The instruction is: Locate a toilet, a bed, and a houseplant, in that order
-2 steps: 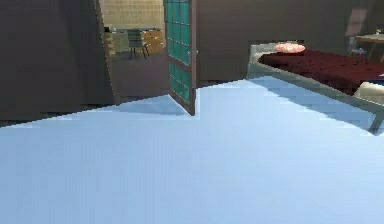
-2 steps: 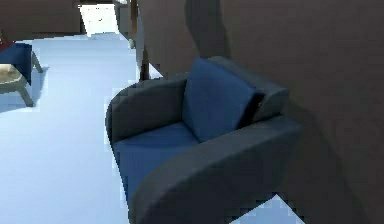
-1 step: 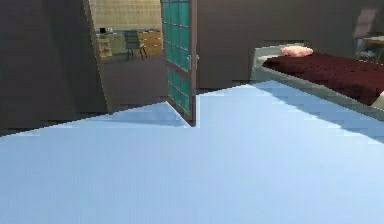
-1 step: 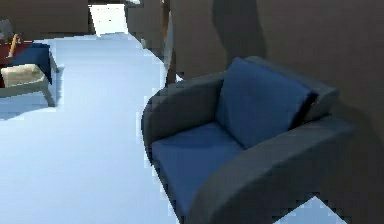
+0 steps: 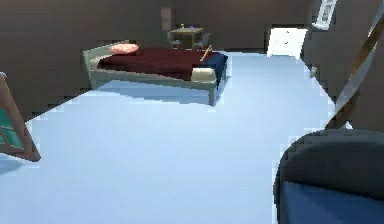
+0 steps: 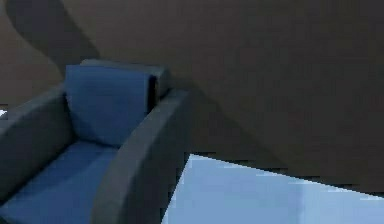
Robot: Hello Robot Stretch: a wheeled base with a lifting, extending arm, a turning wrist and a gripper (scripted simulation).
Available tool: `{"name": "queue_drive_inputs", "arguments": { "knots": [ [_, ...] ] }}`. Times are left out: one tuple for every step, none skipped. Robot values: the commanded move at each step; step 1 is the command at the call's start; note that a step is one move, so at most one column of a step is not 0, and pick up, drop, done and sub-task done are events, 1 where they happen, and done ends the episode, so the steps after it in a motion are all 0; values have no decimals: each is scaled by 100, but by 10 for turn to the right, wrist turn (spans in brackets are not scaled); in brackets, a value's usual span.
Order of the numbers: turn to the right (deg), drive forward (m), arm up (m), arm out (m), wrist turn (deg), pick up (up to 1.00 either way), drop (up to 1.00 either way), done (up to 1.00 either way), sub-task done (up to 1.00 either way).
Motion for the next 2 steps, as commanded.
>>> {"name": "queue_drive_inputs", "arguments": {
  "knots": [
    [120, 0, 0, 0, 0, 0, 0, 0, 0],
    [0, 100, 0, 0, 0, 0, 0, 0, 0]
  ]
}}
